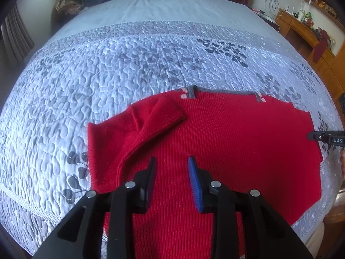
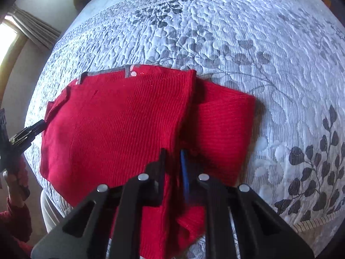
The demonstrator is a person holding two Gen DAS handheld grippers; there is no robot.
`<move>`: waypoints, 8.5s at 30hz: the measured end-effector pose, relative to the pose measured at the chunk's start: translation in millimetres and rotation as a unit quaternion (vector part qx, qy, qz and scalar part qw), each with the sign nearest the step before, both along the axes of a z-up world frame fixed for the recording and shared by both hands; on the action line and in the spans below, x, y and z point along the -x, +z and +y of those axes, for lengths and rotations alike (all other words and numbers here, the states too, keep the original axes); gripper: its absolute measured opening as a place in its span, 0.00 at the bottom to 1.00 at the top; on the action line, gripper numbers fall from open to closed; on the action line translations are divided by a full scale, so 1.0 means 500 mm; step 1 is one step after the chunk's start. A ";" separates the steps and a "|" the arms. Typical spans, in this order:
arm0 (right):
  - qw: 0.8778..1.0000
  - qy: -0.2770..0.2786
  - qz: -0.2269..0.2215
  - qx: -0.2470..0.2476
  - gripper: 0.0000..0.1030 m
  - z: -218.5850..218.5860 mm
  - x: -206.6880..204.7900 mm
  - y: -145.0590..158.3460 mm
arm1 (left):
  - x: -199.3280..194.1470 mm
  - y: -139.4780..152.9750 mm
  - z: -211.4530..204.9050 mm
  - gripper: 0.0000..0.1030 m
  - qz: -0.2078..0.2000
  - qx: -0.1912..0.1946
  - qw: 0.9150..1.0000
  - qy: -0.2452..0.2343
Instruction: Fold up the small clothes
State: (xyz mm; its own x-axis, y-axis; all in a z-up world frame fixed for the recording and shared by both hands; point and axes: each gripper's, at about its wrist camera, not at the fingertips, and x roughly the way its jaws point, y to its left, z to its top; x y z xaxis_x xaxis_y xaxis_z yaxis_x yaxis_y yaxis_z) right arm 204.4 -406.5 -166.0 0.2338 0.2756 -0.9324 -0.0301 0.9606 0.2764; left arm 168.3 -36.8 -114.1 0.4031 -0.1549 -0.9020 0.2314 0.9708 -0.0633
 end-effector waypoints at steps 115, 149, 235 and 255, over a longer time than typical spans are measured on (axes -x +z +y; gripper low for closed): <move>0.992 0.117 -0.040 0.024 0.57 0.353 0.119 0.164 | -0.013 -0.066 0.128 0.59 0.148 0.192 0.970 -0.003; 0.975 0.180 -0.041 -0.124 0.08 0.339 0.176 0.114 | -0.016 -0.055 -0.003 0.77 0.253 0.279 0.926 0.040; 0.985 0.117 0.020 -0.128 0.52 0.402 0.125 0.060 | -0.034 -0.053 0.227 0.64 0.140 0.205 0.967 0.052; 0.984 0.064 0.098 -0.134 0.14 0.372 0.162 -0.011 | 0.199 -0.082 0.168 0.24 0.179 0.128 0.975 0.005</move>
State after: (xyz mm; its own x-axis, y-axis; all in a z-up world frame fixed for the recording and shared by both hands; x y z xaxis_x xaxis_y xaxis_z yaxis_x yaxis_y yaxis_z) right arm 123.3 -220.6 -171.3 0.0034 0.5330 -0.8461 -0.0673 0.8443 0.5316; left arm 68.6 47.3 -155.1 0.0713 -0.3910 -0.9176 0.1408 0.9147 -0.3788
